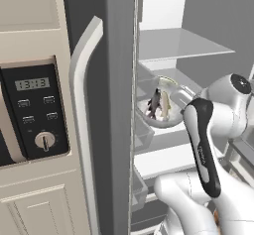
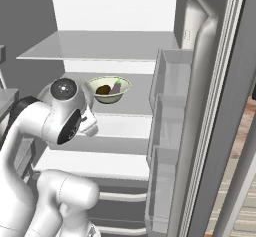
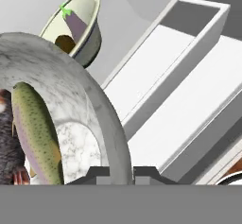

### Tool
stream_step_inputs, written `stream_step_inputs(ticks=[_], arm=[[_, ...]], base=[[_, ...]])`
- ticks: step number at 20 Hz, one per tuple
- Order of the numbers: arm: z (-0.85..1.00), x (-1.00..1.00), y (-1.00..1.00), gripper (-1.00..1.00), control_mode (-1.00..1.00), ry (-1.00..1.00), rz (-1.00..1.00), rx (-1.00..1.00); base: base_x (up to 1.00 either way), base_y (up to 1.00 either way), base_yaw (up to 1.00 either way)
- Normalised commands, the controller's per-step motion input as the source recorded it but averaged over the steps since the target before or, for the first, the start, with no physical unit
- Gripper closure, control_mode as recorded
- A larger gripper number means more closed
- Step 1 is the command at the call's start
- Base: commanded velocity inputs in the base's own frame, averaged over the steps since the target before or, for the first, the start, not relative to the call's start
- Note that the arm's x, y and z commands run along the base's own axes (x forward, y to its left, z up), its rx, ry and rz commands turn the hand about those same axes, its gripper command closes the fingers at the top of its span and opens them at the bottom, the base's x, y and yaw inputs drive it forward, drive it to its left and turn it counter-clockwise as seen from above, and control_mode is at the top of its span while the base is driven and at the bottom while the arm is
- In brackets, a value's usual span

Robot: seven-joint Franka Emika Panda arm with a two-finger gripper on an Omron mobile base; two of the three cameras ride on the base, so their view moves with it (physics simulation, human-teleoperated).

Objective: Place the bowl with the eggplant and avocado on the second highest shelf of the fridge. Place the bowl with the fishs on the top shelf of the fridge.

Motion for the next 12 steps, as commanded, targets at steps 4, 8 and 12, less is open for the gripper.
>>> stream_step_inputs(ticks=[4,8,12], arm=[[1.00,-0.43,-0.05,1.00,-1.00,-0.13,-0.16,0.00],[1.00,-0.53,-0.41,1.00,-1.00,-0.16,-0.11,0.04],[1.00,-0.03,-0.21,1.00,-1.00,-0.19,-0.07,0.00]], base=[[0.00,0.00,0.00],[0.00,0.00,0.00],[0.00,0.00,0.00]])
